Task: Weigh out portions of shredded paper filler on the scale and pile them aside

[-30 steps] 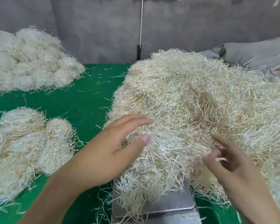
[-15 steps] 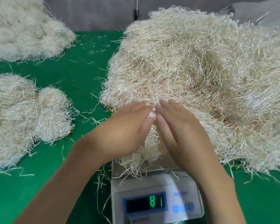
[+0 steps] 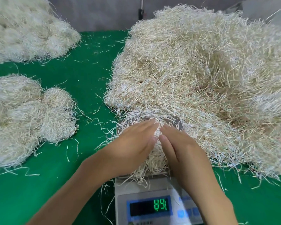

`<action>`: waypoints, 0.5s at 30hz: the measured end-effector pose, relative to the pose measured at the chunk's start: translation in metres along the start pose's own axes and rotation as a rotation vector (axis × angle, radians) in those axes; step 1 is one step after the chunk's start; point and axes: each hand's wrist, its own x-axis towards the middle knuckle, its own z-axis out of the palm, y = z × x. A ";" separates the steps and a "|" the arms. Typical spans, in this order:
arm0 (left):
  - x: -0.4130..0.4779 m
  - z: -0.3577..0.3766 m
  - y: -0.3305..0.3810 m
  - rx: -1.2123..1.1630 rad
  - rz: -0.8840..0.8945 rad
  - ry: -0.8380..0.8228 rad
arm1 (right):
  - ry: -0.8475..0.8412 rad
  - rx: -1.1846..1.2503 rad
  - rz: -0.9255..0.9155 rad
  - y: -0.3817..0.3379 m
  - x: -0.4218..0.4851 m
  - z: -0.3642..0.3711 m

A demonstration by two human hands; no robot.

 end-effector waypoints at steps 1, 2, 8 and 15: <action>0.000 0.003 -0.001 0.007 -0.005 0.013 | -0.006 -0.001 0.003 0.001 0.000 0.001; 0.000 0.006 -0.001 0.017 -0.010 0.019 | -0.009 -0.006 0.004 0.002 0.000 0.002; -0.006 -0.006 0.006 -0.093 -0.041 0.047 | -0.027 -0.016 0.005 0.000 0.003 -0.003; -0.012 -0.063 0.027 -0.125 -0.011 0.417 | 0.327 0.294 0.060 -0.006 0.004 -0.031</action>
